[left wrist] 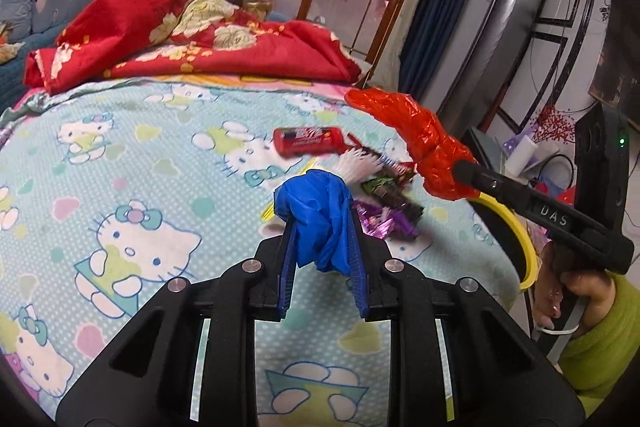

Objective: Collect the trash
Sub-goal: 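Grasp the red plastic bag with the right tool while the left tool grasps the blue glove, then carry both items over the yellow bin and open both tools to drop them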

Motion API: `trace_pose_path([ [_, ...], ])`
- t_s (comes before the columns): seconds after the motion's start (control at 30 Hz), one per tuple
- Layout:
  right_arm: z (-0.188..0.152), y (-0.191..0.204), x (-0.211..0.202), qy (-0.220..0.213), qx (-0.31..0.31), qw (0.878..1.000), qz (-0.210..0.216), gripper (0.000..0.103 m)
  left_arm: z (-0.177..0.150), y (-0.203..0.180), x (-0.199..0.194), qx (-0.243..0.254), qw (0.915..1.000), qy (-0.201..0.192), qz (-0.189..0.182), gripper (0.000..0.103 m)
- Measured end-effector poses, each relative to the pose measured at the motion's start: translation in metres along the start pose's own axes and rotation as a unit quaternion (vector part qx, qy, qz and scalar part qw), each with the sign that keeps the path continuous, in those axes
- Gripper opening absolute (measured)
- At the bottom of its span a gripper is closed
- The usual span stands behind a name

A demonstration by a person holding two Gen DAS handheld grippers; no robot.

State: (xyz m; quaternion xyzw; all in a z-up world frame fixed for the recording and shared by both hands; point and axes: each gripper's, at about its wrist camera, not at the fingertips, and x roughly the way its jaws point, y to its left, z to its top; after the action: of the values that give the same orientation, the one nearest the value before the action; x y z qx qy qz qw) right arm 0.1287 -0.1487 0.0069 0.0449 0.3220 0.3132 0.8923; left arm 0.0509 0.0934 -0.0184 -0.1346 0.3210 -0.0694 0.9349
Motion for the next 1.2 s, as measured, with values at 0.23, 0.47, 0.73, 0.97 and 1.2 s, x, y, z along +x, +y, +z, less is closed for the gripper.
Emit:
trace_pose_path([
  [0.23, 0.003, -0.009, -0.015, -0.015, 0.005, 1.000, -0.014, 0.026, 0.010, -0.019, -0.002, 0.009, 0.9998, -0.013, -0.014, 0.017],
  [0.47, -0.002, -0.026, -0.026, -0.020, 0.015, 0.999, -0.029, 0.026, 0.019, -0.040, -0.001, 0.023, 0.9992, -0.021, -0.027, 0.017],
  [0.73, -0.005, -0.045, -0.042, -0.030, 0.029, 0.998, -0.047, 0.026, 0.027, -0.067, 0.007, 0.043, 0.9979, -0.023, -0.042, 0.017],
  [0.97, -0.007, -0.068, -0.055, -0.039, 0.049, 0.996, -0.066, 0.026, 0.031, -0.090, 0.017, 0.063, 0.9963, -0.020, -0.056, 0.017],
  [1.2, -0.012, -0.092, -0.068, -0.047, 0.069, 0.992, -0.090, 0.026, 0.031, -0.108, 0.027, 0.078, 0.9946, -0.015, -0.068, 0.017],
])
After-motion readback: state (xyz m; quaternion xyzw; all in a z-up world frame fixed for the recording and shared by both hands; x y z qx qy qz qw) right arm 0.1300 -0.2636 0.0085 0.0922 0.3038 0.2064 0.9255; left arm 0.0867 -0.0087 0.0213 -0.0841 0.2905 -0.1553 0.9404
